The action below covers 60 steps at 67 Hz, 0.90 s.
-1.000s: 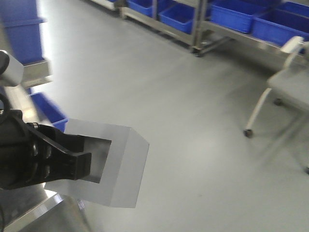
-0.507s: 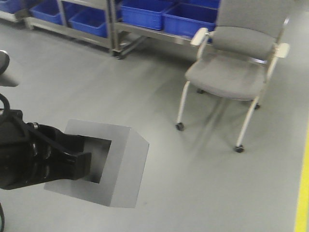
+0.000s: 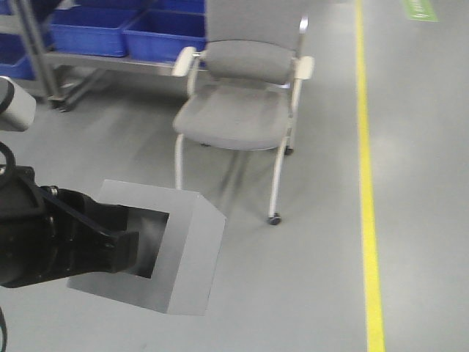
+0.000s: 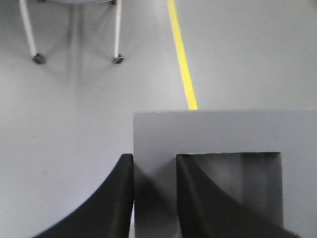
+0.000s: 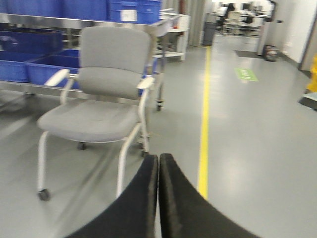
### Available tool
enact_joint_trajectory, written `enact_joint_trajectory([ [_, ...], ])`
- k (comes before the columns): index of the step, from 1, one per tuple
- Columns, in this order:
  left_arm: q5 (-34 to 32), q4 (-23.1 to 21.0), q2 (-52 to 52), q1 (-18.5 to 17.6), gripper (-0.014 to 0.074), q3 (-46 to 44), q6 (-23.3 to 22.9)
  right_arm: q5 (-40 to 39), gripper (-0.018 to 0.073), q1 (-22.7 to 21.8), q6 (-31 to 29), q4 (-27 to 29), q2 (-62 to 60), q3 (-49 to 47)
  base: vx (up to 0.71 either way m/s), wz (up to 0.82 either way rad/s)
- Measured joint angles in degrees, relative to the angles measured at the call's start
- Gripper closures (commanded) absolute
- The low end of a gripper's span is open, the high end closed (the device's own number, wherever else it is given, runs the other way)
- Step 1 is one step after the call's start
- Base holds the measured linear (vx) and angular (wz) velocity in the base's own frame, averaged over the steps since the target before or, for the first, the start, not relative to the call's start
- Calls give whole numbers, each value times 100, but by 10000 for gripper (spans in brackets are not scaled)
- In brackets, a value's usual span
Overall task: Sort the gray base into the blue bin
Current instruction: 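Turn the base away from the table, carrying the frame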
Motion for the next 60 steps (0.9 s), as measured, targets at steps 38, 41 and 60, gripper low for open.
enact_joint_trajectory([
  [38,-15,-13,5,0,594,0,0,0,568,0,0,0,0,0,21,-41],
  [41,-15,-13,5,0,594,0,0,0,568,0,0,0,0,0,26,-3],
  [60,-15,-13,5,0,594,0,0,0,568,0,0,0,0,0,31,12],
])
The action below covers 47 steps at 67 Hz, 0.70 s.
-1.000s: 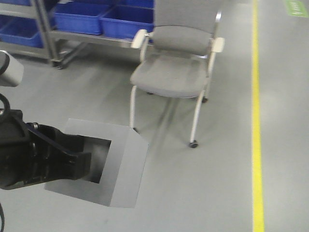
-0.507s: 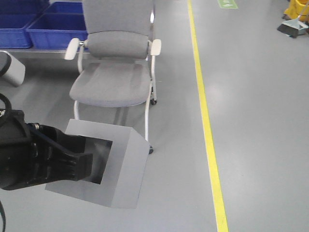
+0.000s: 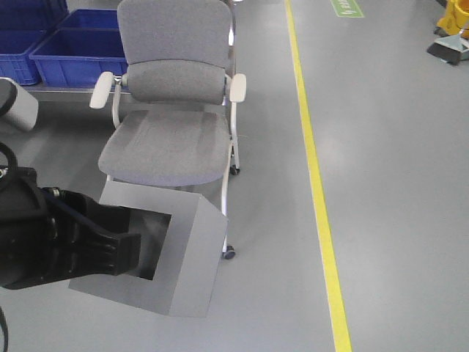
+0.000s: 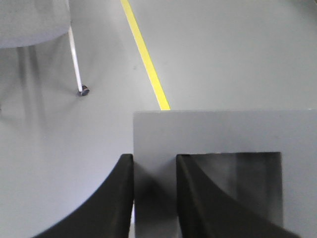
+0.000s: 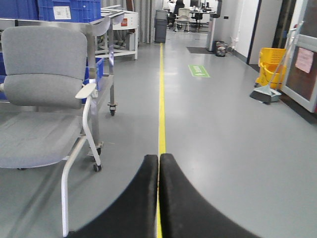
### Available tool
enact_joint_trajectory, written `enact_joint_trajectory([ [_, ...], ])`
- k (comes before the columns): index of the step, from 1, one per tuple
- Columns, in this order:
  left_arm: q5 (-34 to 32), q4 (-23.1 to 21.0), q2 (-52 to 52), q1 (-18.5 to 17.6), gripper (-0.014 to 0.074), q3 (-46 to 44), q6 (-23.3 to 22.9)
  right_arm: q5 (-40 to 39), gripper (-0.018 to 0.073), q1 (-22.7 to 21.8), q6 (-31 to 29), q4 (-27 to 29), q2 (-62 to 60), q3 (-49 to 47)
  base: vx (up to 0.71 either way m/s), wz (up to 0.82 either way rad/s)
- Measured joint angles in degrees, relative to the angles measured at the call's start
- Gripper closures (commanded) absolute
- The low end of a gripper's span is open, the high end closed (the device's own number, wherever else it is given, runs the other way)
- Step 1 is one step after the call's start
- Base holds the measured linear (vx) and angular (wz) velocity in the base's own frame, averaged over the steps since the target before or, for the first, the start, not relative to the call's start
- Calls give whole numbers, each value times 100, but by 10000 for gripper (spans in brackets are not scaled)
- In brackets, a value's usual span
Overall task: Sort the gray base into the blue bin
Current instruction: 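Turn the base away from the table, carrying the frame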
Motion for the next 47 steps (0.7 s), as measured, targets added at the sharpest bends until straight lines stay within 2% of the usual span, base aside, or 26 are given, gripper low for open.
enact_joint_trajectory([
  [47,5,0,0,0,594,0,0,0,568,0,0,0,0,0,38,25],
])
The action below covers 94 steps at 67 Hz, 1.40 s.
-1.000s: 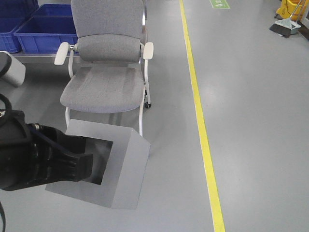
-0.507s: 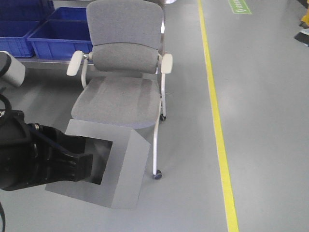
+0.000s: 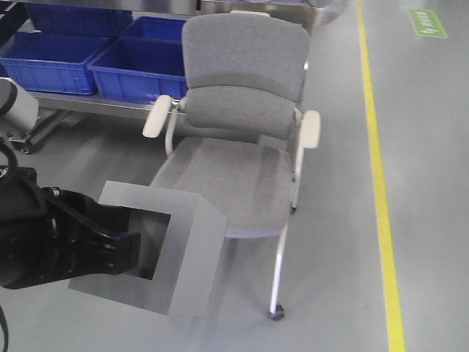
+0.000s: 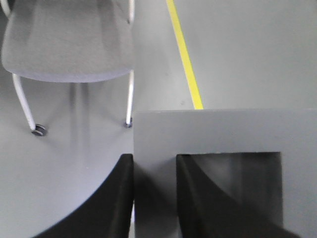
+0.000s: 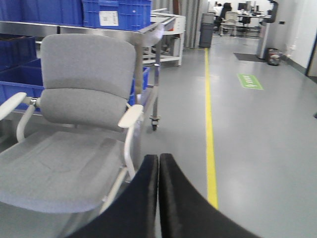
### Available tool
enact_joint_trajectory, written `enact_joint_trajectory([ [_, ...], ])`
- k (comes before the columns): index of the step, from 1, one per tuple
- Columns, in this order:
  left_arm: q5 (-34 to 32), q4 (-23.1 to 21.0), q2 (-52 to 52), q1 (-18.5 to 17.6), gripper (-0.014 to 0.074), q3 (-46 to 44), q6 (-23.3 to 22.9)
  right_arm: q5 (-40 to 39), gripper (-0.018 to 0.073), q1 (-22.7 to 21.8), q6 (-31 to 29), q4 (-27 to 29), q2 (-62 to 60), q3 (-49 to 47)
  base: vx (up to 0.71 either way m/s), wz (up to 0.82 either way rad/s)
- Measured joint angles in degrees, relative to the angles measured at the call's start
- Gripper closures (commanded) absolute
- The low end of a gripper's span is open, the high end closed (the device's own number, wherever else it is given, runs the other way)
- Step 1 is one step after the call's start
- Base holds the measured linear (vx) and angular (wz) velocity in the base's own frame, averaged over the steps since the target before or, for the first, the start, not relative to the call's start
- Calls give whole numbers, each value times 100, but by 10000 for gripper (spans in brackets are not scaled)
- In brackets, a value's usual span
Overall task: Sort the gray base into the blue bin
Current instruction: 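Turn the base away from the table, carrying the frame, then drive down the aisle between blue bin shelves holding the frame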
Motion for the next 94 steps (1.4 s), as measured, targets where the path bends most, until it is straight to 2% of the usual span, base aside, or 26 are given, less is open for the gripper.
enact_joint_trajectory([
  [31,-7,5,0,0,594,0,0,0,568,0,0,0,0,0,37,48],
  [94,14,18,0,0,594,0,0,0,568,0,0,0,0,0,25,81],
])
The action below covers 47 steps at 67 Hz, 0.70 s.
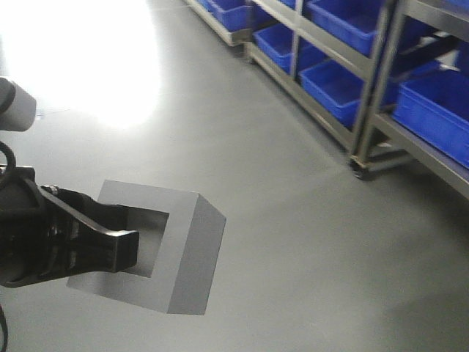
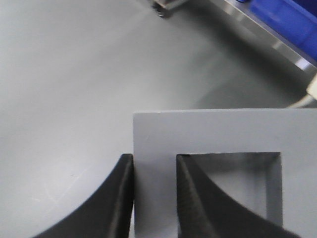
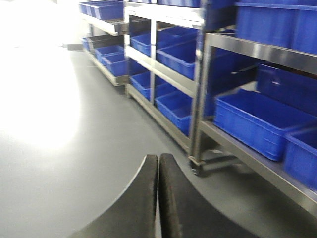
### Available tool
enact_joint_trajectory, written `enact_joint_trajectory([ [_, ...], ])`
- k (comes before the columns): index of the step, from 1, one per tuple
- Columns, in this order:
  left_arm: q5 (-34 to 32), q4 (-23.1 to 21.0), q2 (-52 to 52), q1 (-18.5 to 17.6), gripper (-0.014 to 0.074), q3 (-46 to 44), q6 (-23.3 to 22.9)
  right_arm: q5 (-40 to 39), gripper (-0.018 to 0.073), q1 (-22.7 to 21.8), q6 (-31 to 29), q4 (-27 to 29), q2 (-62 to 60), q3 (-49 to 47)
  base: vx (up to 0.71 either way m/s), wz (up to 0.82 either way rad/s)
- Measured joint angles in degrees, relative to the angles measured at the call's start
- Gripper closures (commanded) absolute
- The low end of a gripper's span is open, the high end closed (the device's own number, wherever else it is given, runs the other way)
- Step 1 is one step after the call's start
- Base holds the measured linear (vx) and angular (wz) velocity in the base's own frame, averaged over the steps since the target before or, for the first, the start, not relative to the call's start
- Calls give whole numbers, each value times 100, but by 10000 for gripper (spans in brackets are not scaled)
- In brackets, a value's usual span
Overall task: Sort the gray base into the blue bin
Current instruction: 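Drive down the aisle between blue bin shelves holding the frame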
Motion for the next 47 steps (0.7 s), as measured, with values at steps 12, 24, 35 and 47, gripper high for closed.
enact_joint_trajectory([
  [12,0,0,0,0,594,0,0,0,568,0,0,0,0,0,16,55],
  [24,0,0,0,0,594,0,0,0,568,0,0,0,0,0,13,43],
  [35,6,0,0,0,594,0,0,0,568,0,0,0,0,0,12,27],
  [47,6,-5,-5,0,594,0,0,0,568,0,0,0,0,0,16,14],
])
